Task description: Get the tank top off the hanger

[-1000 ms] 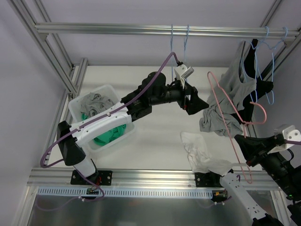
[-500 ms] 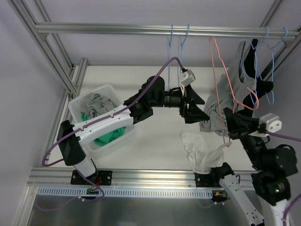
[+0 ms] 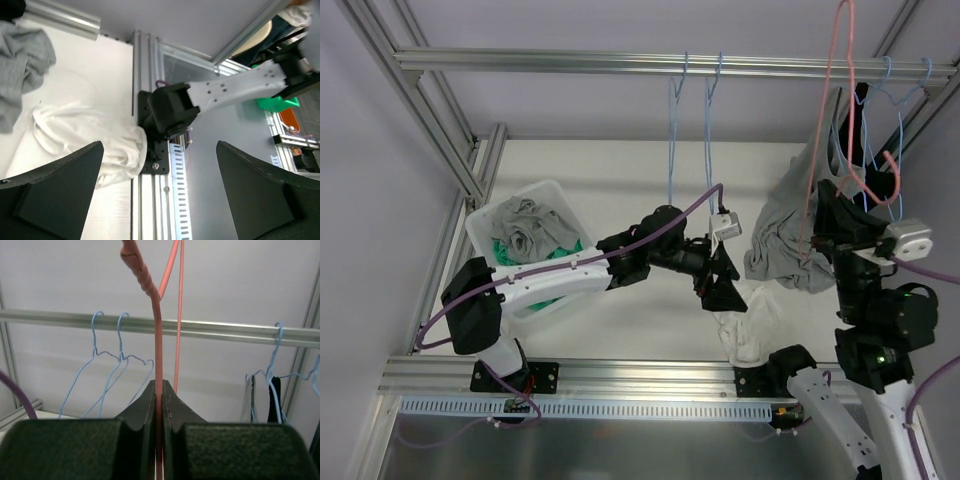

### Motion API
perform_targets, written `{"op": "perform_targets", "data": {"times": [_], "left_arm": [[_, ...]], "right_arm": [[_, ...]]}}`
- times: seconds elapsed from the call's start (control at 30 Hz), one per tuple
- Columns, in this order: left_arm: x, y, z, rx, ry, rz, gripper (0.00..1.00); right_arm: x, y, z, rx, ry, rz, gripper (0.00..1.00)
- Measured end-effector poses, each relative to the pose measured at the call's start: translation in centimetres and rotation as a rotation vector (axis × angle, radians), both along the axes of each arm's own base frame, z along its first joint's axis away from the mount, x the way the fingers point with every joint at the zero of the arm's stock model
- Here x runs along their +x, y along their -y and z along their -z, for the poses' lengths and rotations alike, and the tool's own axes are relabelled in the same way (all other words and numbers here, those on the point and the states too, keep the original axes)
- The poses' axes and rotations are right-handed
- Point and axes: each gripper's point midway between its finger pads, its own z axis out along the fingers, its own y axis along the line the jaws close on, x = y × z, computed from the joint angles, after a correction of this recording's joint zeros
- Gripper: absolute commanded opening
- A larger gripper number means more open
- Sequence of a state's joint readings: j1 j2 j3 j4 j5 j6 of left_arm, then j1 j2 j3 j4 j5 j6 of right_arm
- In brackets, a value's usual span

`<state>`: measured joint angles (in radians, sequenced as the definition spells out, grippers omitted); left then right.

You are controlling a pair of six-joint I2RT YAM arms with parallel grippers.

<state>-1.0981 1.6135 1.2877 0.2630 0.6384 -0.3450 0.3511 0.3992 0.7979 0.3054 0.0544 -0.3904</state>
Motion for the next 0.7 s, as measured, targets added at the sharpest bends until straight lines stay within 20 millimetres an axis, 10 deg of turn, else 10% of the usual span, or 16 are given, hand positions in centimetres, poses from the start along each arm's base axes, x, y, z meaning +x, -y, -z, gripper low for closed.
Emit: {"op": "perform_targets", "data": {"times": [0.13,0.27,0.7], "left_arm": [[-0.9,-0.5,3.3,0.079,-0.01,-0.022,0.99],[-2.3,-1.9,5.0,0.146,-0.012,-0.053,0.99],[-1.6,-8.7,10.9,0.336,0.003,-0.277,0.99]], "right_arm": [[-2.4,1.8,-4.8,0.03,-0.063,0.031,0.0],[-3.6,2.3,-5.1,0.052,-0.221,0.02,0.0],[2.3,-1.0,7.3,-0.081,-0.933,0.014,0.01]]}}
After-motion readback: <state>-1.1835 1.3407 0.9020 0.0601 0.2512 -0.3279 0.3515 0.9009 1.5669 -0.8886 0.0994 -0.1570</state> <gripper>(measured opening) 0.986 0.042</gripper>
